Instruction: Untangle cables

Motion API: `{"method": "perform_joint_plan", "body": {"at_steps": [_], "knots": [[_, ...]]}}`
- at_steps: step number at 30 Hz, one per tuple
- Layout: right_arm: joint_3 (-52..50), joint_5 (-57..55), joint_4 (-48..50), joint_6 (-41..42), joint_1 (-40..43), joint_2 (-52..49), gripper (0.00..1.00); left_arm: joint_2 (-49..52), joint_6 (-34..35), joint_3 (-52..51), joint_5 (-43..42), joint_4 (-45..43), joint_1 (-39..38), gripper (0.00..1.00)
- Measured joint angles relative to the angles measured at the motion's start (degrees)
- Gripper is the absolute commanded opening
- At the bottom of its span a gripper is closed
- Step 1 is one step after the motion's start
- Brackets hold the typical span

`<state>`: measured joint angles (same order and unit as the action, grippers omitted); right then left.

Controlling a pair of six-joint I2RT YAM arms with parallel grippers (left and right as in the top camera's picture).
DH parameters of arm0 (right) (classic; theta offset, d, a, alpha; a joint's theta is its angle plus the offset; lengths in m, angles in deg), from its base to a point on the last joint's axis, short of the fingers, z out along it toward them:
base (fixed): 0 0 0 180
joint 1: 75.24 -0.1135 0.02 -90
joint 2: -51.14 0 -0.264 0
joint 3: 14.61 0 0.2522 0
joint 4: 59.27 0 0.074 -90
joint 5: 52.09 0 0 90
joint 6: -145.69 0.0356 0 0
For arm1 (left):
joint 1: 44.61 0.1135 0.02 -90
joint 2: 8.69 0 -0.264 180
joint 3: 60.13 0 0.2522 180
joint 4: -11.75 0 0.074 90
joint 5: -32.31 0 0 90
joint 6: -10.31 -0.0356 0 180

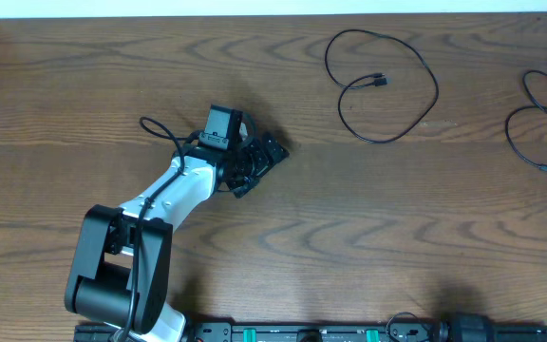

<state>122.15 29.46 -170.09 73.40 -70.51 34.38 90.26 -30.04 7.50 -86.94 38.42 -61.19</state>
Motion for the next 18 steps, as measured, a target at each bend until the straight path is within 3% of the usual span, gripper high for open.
{"method": "perform_joint_plan", "body": {"at_steps": [18], "knots": [[-0.33, -1.77, 0.0, 0.0, 0.0, 7.34, 0.99, 0.0, 0.0, 0.0, 0.02, 0.0, 0.0, 0.98]]}}
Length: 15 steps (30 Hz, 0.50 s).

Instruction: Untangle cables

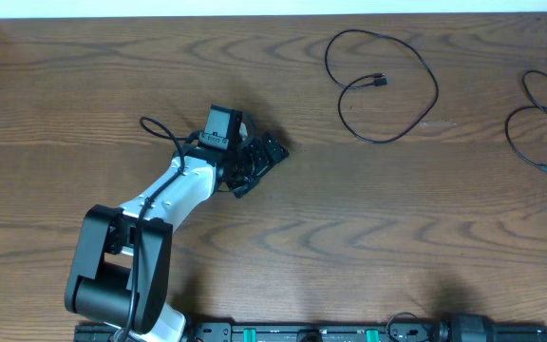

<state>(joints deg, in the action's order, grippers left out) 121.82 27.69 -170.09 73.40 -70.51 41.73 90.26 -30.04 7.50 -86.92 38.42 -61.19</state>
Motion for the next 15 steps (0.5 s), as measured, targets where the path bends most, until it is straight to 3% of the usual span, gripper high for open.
{"method": "perform_joint_plan", "body": {"at_steps": [15], "knots": [[-9.31, -3.21, 1.11, 0.0, 0.0, 9.07, 0.99, 0.0, 0.0, 0.0, -0.02, 0.0, 0.0, 0.98]]}}
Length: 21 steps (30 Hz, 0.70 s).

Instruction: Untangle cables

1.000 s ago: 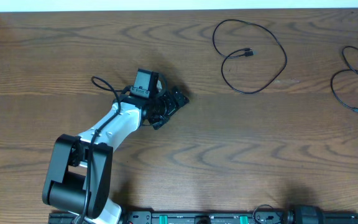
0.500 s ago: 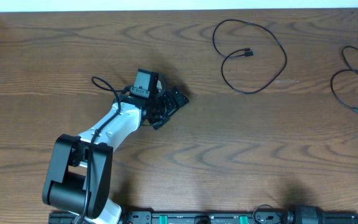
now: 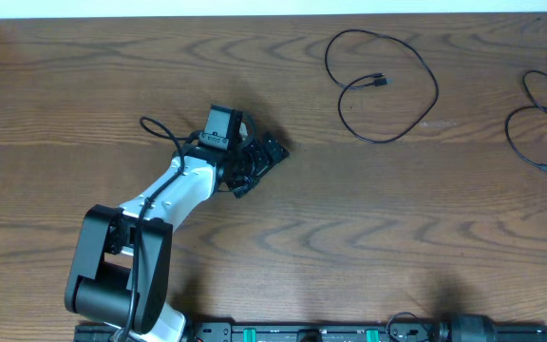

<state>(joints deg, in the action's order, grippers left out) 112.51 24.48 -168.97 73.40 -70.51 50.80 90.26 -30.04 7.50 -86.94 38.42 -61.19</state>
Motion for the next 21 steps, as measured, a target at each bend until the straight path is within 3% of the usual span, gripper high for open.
{"method": "perform_joint_plan", "body": {"at_steps": [7, 14, 21], "knots": [[-7.08, -0.59, 4.79, 0.0, -0.04, 0.0, 0.99, 0.0, 0.0, 0.0, 0.02, 0.0, 0.0, 0.98], [-21.07, -1.7, 14.88, 0.0, -0.07, 0.0, 0.99, 0.0, 0.0, 0.0, 0.02, 0.0, 0.0, 0.98], [-39.71, -2.08, 39.17, -0.28, -1.29, -0.02, 0.99, 0.0, 0.0, 0.0, 0.02, 0.0, 0.0, 0.98]]}}
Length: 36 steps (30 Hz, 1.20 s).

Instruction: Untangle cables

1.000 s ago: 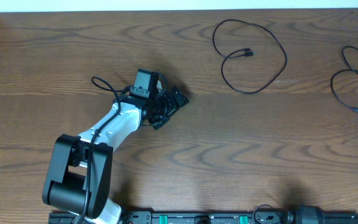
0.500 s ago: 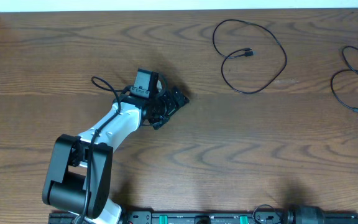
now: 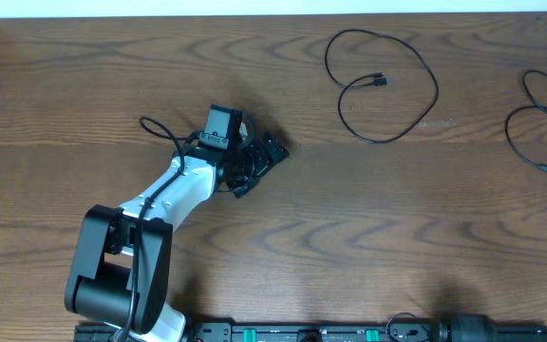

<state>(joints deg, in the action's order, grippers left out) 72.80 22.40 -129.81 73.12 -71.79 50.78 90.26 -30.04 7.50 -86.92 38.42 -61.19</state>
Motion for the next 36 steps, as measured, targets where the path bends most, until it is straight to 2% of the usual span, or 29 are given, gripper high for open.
{"method": "perform_joint_plan", "body": {"at_steps": [3, 6, 9, 24, 28, 36], "knots": [[-7.65, 0.07, 8.85, -0.02, -0.33, -0.17, 0.99, 0.0, 0.0, 0.0, -0.02, 0.02, -0.02, 0.98], [-17.46, 0.55, 22.12, 0.07, -0.42, -0.22, 0.99, 0.0, 0.0, 0.0, 0.0, 0.0, -0.02, 0.98], [-25.42, 1.84, 29.49, 0.09, -0.42, -0.33, 0.99, 0.0, 0.0, 0.0, 0.0, 0.0, 0.0, 0.98], [-50.71, 3.91, 53.92, 0.13, -0.42, -0.31, 0.99, 0.0, 0.0, 0.0, 0.0, 0.02, 0.0, 0.98], [-56.78, 3.98, 57.77, 0.13, -0.42, -0.33, 0.99, 0.0, 0.0, 0.0, 0.0, 0.02, 0.0, 0.98], [-64.7, 3.96, 58.27, 0.13, -0.42, -0.33, 0.99, 0.0, 0.0, 0.0, 0.0, 0.02, 0.0, 0.98]]}}
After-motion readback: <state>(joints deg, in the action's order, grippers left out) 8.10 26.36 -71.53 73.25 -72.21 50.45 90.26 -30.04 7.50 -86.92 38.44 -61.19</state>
